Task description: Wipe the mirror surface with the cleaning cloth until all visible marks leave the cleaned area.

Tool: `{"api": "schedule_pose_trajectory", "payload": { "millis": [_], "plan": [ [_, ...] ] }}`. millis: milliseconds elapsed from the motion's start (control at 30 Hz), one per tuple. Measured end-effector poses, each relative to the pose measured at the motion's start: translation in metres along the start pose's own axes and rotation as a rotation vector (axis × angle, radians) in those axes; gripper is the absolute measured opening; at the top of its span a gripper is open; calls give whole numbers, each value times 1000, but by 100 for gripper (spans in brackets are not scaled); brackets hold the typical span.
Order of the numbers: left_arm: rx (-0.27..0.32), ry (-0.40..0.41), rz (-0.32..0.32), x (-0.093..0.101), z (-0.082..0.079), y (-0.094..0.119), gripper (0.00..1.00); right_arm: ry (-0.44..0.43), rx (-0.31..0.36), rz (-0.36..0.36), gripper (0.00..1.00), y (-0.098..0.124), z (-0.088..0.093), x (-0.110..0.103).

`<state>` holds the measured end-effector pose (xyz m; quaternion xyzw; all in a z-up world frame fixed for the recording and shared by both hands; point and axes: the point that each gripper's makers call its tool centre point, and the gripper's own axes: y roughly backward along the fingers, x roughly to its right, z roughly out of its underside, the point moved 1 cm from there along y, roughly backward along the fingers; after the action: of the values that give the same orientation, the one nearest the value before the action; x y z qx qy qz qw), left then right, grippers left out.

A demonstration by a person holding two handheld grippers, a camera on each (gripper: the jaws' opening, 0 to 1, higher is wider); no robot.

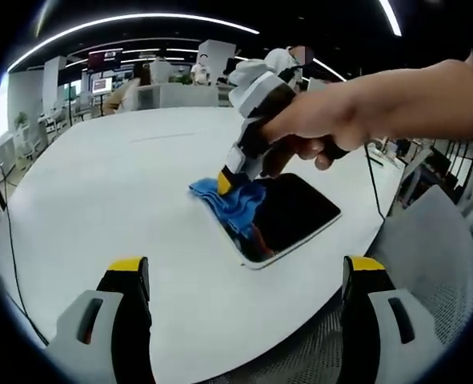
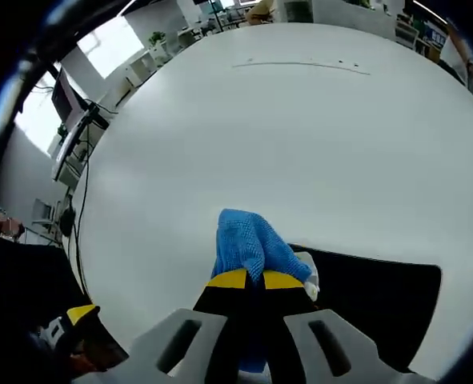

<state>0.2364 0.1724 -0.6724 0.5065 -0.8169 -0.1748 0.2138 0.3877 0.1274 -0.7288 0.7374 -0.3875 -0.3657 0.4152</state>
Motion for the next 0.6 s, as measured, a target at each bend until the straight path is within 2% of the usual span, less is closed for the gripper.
{"api": "schedule_pose_trajectory", "payload": {
  "millis": [300, 600],
  "plan": [
    [-4, 6, -3, 0, 1, 0, 99, -5, 7, 6, 0, -5, -11, 3],
    [-2, -2, 2, 0, 1, 0, 99, -14, 5, -2, 0, -7, -13, 5]
  ]
}}
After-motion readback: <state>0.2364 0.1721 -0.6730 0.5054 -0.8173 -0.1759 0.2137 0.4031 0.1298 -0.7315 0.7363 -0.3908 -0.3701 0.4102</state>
